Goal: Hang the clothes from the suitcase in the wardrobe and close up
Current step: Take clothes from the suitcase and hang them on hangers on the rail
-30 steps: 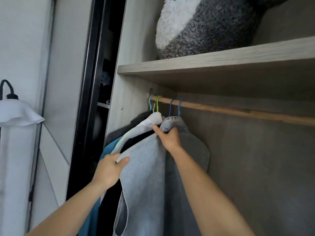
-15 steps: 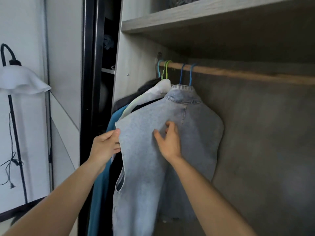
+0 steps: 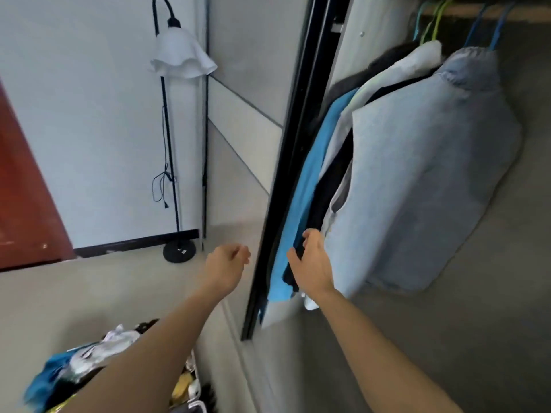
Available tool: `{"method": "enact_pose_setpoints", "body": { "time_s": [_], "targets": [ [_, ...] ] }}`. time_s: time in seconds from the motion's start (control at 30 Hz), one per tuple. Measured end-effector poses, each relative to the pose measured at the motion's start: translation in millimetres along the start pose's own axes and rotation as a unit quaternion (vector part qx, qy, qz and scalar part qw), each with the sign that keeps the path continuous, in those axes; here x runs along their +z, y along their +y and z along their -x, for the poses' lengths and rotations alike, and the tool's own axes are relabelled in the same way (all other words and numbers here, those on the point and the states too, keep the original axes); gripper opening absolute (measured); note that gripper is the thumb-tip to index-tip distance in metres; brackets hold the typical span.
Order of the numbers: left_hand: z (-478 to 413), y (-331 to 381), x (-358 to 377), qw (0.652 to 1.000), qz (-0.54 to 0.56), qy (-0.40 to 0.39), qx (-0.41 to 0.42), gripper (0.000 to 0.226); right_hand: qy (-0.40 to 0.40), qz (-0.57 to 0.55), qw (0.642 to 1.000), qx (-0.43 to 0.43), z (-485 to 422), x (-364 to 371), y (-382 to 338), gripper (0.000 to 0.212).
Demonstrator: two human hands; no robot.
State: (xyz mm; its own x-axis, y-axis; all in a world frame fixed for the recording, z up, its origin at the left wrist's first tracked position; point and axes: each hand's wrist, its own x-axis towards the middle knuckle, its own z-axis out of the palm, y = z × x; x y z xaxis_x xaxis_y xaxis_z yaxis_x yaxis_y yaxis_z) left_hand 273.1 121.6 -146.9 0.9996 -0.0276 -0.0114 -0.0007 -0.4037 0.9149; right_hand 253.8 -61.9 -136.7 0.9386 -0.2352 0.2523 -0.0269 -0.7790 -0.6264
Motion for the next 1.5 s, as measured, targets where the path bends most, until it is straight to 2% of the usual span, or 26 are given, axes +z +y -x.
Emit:
{"method": "enact_pose_setpoints", "body": {
  "time_s": [0.07, 0.17, 0.23, 0.33, 0.47, 0.67, 0.87, 1.0, 1.13, 1.23, 1.3, 1.37, 1.43, 1.5],
  "targets": [
    [32, -41, -27, 0.998, -0.058, 0.012, 0.006, 0.024, -0.040, 0.012, 0.999, 0.004, 45, 38, -15, 0.037],
    [84, -108, -76, 0.990, -0.138, 0.019, 0.013, 0.026, -0.100, 0.008, 0.994, 0.044, 115, 94, -47, 0.043],
    [125, -158, -113, 0.985, -0.173, 0.010, -0.011, 0.024, -0.159, 0.004, 0.985, 0.066, 168, 134, -71, 0.045],
    [179, -220, -162, 0.978, -0.198, 0.003, -0.071, 0.023, -0.237, 0.022, 0.970, 0.045, 234, 183, -100, 0.047],
    [239, -295, -202, 0.968, -0.175, 0.039, -0.175, 0.024, -0.299, 0.036, 0.953, 0.044, 301, 232, -116, 0.047],
    [307, -406, -221, 0.937, -0.188, 0.015, -0.293, 0.033, -0.426, 0.074, 0.897, 0.086, 383, 316, -87, 0.058],
    [366, -558, -196, 0.899, -0.173, -0.003, -0.401, 0.028, -0.492, 0.067, 0.858, 0.133, 466, 431, -24, 0.052],
    [407, -672, -154, 0.866, -0.142, -0.026, -0.479, 0.025, -0.556, 0.084, 0.814, 0.145, 537, 512, 35, 0.051],
    [425, -774, -111, 0.832, -0.092, 0.020, -0.546, 0.026, -0.618, 0.105, 0.770, 0.119, 595, 584, 97, 0.048],
    [425, -828, -88, 0.807, -0.057, 0.049, -0.585, 0.032, -0.646, 0.139, 0.745, 0.084, 614, 628, 131, 0.056],
    [424, -865, -70, 0.768, 0.012, 0.115, -0.630, 0.052, -0.650, 0.153, 0.742, 0.063, 622, 664, 152, 0.058],
    [420, -891, -56, 0.704, 0.120, 0.156, -0.683, 0.076, -0.644, 0.144, 0.748, 0.067, 626, 696, 165, 0.065],
    [423, -908, -44, 0.670, 0.193, 0.147, -0.702, 0.067, -0.647, 0.135, 0.747, 0.072, 632, 719, 174, 0.073],
    [430, -918, -36, 0.683, 0.168, 0.149, -0.695, 0.043, -0.654, 0.142, 0.741, 0.061, 638, 733, 177, 0.058]
  ]
}}
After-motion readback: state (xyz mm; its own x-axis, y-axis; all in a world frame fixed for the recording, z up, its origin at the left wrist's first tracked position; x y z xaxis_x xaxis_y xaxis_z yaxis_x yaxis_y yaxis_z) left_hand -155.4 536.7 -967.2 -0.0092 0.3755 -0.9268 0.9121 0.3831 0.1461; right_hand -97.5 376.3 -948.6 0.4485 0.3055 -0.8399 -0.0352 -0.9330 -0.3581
